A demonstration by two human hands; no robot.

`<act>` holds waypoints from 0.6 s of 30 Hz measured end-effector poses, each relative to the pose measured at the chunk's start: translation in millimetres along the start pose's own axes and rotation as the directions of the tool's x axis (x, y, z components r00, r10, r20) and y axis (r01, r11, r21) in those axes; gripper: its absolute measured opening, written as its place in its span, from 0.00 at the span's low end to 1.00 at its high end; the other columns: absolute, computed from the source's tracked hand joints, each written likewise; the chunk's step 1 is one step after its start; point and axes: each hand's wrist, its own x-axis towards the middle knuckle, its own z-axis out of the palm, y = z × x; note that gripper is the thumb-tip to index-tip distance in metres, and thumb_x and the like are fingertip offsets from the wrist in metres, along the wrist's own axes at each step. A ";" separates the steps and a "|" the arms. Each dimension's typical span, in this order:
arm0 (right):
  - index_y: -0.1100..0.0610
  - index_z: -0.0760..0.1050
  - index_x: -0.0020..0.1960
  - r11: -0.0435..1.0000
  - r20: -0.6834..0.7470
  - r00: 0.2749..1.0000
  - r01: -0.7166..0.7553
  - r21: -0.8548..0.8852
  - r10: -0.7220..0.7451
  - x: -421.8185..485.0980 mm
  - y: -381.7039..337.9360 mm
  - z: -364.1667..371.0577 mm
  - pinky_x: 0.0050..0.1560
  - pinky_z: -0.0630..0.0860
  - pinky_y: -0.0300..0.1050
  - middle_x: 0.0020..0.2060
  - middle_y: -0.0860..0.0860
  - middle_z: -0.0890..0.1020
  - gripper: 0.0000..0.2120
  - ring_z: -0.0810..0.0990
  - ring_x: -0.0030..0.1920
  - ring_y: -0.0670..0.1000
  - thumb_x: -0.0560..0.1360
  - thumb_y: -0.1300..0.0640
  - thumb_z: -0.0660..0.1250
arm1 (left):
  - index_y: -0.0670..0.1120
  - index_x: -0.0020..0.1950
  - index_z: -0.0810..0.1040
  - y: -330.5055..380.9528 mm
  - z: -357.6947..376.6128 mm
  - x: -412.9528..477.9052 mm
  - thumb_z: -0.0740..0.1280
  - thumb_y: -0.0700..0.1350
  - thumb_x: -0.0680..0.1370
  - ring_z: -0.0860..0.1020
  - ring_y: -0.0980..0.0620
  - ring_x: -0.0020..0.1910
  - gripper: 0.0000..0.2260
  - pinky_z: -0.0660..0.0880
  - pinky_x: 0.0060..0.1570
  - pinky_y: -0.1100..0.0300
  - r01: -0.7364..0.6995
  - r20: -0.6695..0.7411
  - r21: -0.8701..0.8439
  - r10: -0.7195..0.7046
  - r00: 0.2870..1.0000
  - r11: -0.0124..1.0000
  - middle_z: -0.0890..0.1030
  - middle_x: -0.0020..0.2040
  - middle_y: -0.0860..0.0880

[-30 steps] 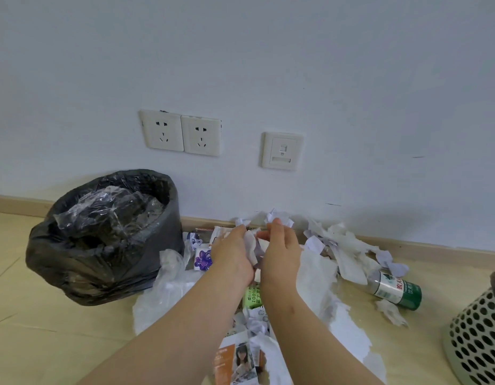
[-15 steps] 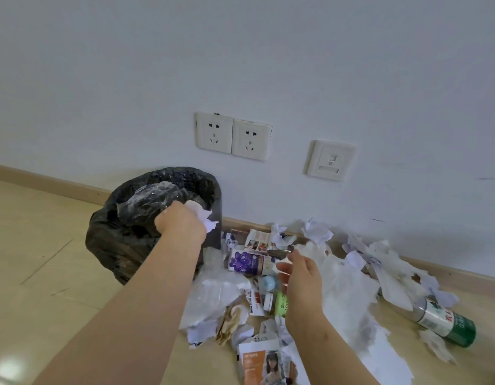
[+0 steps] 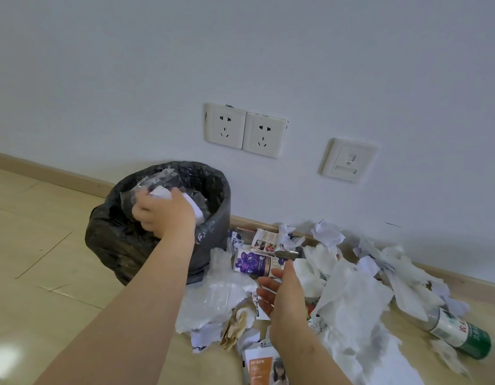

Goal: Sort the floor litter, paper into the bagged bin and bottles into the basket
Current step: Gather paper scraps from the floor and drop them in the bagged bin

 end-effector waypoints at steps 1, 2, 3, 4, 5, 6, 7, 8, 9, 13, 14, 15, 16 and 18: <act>0.56 0.74 0.49 1.000 0.000 1.000 -0.003 -0.006 0.003 1.6 2.0 0.6 0.39 0.74 0.44 0.40 0.56 0.81 0.20 0.77 0.38 0.52 0.80 0.42 0.53 | 0.51 0.71 0.64 -5.0 0.7 3.0 0.64 0.48 0.78 0.59 0.41 0.71 0.22 0.64 0.67 0.46 -0.112 0.114 0.207 0.090 0.989 0.972 0.57 0.74 0.44; 0.56 0.74 0.49 1.000 0.000 1.000 -0.002 -0.016 0.002 3.2 3.6 0.5 0.40 0.74 0.44 0.41 0.56 0.81 0.20 0.77 0.39 0.52 0.80 0.42 0.52 | 0.53 0.70 0.65 -9.2 0.6 4.9 0.62 0.49 0.79 0.56 0.40 0.73 0.20 0.60 0.69 0.42 -0.247 0.254 0.389 0.154 0.955 0.887 0.56 0.75 0.45; 0.56 0.74 0.49 1.000 0.001 1.000 -0.002 -0.026 0.002 4.0 4.6 0.8 0.40 0.74 0.44 0.41 0.56 0.81 0.20 0.77 0.39 0.52 0.80 0.42 0.52 | 0.54 0.69 0.67 -12.4 -0.4 6.0 0.59 0.51 0.79 0.55 0.40 0.74 0.18 0.56 0.70 0.40 -0.366 0.384 0.515 0.173 0.907 0.775 0.57 0.75 0.45; 0.55 0.74 0.49 0.999 -0.002 1.000 0.000 -0.036 0.000 5.4 5.8 0.8 0.40 0.74 0.44 0.41 0.56 0.81 0.20 0.77 0.39 0.52 0.80 0.42 0.52 | 0.55 0.68 0.68 -14.2 -1.9 6.0 0.56 0.54 0.80 0.56 0.41 0.73 0.17 0.55 0.70 0.39 -0.456 0.495 0.588 0.148 0.856 0.668 0.61 0.73 0.45; 0.55 0.74 0.49 0.999 -0.003 1.000 0.000 -0.041 -0.001 6.0 6.0 0.7 0.39 0.74 0.43 0.41 0.56 0.81 0.19 0.77 0.39 0.52 0.80 0.42 0.52 | 0.54 0.66 0.70 -15.8 -3.9 5.7 0.51 0.56 0.80 0.60 0.41 0.71 0.18 0.53 0.69 0.39 -0.513 0.575 0.631 0.092 0.813 0.583 0.67 0.70 0.44; 0.55 0.73 0.49 0.999 -0.002 1.000 0.002 -0.045 -0.002 6.8 6.7 0.0 0.39 0.74 0.43 0.41 0.55 0.81 0.19 0.77 0.39 0.52 0.80 0.42 0.52 | 0.54 0.66 0.71 -17.3 -5.6 5.1 0.47 0.59 0.80 0.64 0.41 0.70 0.21 0.52 0.69 0.39 -0.556 0.632 0.651 0.035 0.774 0.517 0.71 0.67 0.44; 0.55 0.73 0.49 0.999 -0.001 1.000 0.004 -0.050 -0.004 7.3 7.0 -0.8 0.38 0.73 0.43 0.41 0.55 0.80 0.19 0.77 0.38 0.52 0.80 0.42 0.52 | 0.55 0.67 0.71 -19.7 -6.1 5.1 0.44 0.63 0.79 0.65 0.42 0.69 0.25 0.52 0.69 0.39 -0.601 0.678 0.656 -0.009 0.735 0.457 0.73 0.66 0.44; 0.55 0.73 0.50 0.998 0.000 1.000 0.010 -0.059 -0.010 8.2 7.8 -2.3 0.37 0.73 0.43 0.40 0.55 0.80 0.18 0.76 0.38 0.51 0.80 0.43 0.52 | 0.55 0.69 0.69 -22.3 -6.6 4.6 0.42 0.66 0.78 0.65 0.42 0.70 0.29 0.51 0.70 0.39 -0.651 0.718 0.649 -0.036 0.695 0.393 0.72 0.68 0.45; 0.55 0.73 0.50 0.997 0.004 1.000 0.017 -0.076 -0.017 8.3 7.8 -3.4 0.37 0.72 0.43 0.40 0.55 0.80 0.18 0.76 0.37 0.51 0.81 0.43 0.53 | 0.55 0.72 0.66 -24.7 -6.5 4.5 0.42 0.69 0.76 0.65 0.43 0.71 0.32 0.52 0.70 0.40 -0.700 0.755 0.629 -0.051 0.654 0.338 0.70 0.71 0.46; 0.56 0.71 0.54 0.987 0.009 0.999 0.052 -0.150 -0.051 14.6 11.3 -16.1 0.39 0.73 0.44 0.40 0.54 0.78 0.15 0.75 0.37 0.50 0.81 0.47 0.54 | 0.49 0.69 0.69 -32.9 -7.0 1.9 0.55 0.61 0.79 0.73 0.45 0.63 0.23 0.69 0.63 0.49 -0.814 0.858 0.480 0.019 0.514 0.326 0.74 0.66 0.46; 0.56 0.70 0.55 0.981 0.002 0.998 0.057 -0.183 -0.058 16.5 12.2 -22.3 0.42 0.74 0.46 0.39 0.54 0.77 0.14 0.74 0.37 0.50 0.81 0.48 0.54 | 0.47 0.64 0.72 -34.3 -6.7 0.4 0.56 0.55 0.80 0.76 0.45 0.57 0.18 0.73 0.57 0.51 -0.829 0.864 0.450 0.074 0.498 0.333 0.77 0.59 0.45; 0.57 0.69 0.56 0.974 -0.002 0.998 0.064 -0.216 -0.066 18.5 12.6 -27.3 0.45 0.75 0.47 0.39 0.53 0.77 0.13 0.74 0.37 0.50 0.81 0.48 0.54 | 0.45 0.59 0.73 -34.7 -6.9 0.5 0.57 0.51 0.81 0.77 0.45 0.51 0.13 0.74 0.52 0.52 -0.839 0.859 0.437 0.125 0.496 0.324 0.78 0.51 0.45; 0.58 0.69 0.56 0.970 -0.006 0.997 0.071 -0.234 -0.075 21.7 13.6 -33.3 0.44 0.75 0.48 0.39 0.53 0.76 0.13 0.74 0.36 0.50 0.81 0.49 0.54 | 0.45 0.56 0.72 -34.3 -7.4 -0.3 0.57 0.48 0.81 0.77 0.45 0.46 0.10 0.74 0.47 0.52 -0.850 0.853 0.435 0.167 0.494 0.296 0.77 0.46 0.45; 0.58 0.69 0.55 0.963 -0.035 0.996 0.073 -0.260 -0.085 28.0 15.3 -46.4 0.41 0.74 0.45 0.39 0.54 0.76 0.13 0.74 0.37 0.50 0.81 0.50 0.55 | 0.44 0.57 0.70 -34.1 -7.8 -4.5 0.57 0.46 0.80 0.76 0.45 0.42 0.08 0.73 0.44 0.52 -0.872 0.854 0.420 0.215 0.473 0.251 0.76 0.43 0.46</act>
